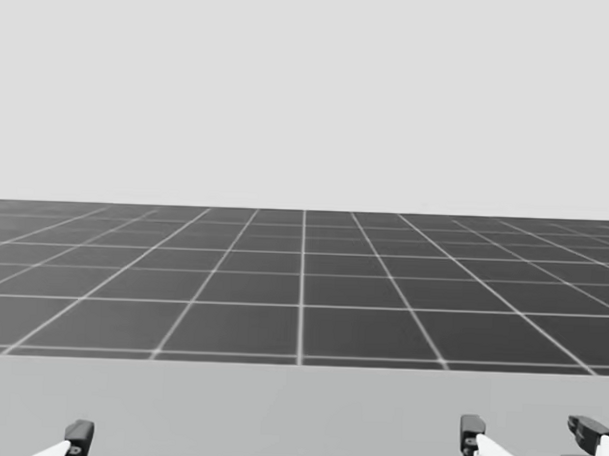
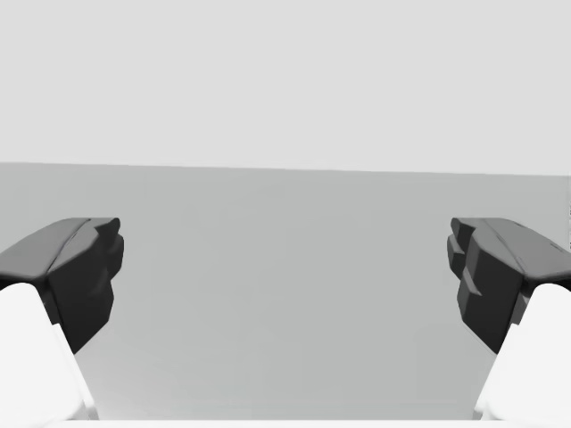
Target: Pick up the tuna fish can and lift it.
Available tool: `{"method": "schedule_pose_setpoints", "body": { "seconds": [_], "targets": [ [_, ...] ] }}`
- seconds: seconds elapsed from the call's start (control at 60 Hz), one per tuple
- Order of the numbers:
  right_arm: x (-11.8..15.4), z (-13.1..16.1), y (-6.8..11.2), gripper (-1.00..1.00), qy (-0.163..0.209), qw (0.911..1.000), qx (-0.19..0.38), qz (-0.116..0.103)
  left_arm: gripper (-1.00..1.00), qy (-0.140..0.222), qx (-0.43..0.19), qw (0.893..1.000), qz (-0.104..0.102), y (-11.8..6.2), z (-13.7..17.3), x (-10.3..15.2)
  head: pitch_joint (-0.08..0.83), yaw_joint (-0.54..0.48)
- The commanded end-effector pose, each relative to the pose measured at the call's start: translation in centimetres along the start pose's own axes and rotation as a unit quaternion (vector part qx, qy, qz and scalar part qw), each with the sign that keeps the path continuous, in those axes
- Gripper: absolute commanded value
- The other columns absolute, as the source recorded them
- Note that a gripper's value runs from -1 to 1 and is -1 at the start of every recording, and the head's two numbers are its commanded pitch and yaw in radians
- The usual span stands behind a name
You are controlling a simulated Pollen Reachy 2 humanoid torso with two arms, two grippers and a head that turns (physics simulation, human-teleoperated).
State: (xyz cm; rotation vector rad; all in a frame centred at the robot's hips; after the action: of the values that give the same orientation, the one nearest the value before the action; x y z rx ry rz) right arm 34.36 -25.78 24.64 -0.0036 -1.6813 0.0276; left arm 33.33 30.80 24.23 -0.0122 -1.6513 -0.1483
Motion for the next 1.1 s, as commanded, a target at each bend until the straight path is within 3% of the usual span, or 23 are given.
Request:
{"method": "schedule_pose_setpoints", "body": {
  "seconds": [0.017,0.233,0.25,0.317,0.45,0.7,1.1],
  "targets": [
    [-0.03,0.1,0.01,-1.0,-0.004,0.9999,-0.01,-0.009,-1.0,-0.001,0.0,1.0,-0.001,0.07,-0.02,-0.01,0.019,0.0],
    [0.22,-0.02,-0.25,-1.0,-0.004,1.0,-0.005,-0.006,-1.0,-0.002,0.002,1.0,0.002,0.17,0.04,0.1,0.111,0.0],
    [0.19,-0.07,-0.17,-1.0,-0.002,0.9997,-0.016,0.018,-1.0,-0.002,0.002,1.0,0.002,0.18,0.03,0.09,0.139,0.0],
    [0.18,-0.07,-0.17,-1.0,-0.003,0.9999,-0.013,0.01,-1.0,-0.002,0.002,1.0,0.001,0.18,0.03,0.08,0.18,0.0],
    [0.2,-0.13,-0.16,-1.0,-0.001,0.9998,-0.016,0.012,-1.0,-0.002,0.001,1.0,-0.001,0.23,-0.01,0.03,0.32,0.0],
    [0.2,-0.11,-0.14,-1.0,0.0,0.9997,-0.017,0.018,-1.0,-0.002,0.0,1.0,-0.005,0.28,-0.08,0.02,0.503,0.0],
    [0.38,0.01,-0.27,-1.0,-0.001,0.9997,-0.016,0.018,-1.0,0.0,-0.002,1.0,-0.006,0.2,-0.13,-0.02,0.652,0.15]
  ]
}}
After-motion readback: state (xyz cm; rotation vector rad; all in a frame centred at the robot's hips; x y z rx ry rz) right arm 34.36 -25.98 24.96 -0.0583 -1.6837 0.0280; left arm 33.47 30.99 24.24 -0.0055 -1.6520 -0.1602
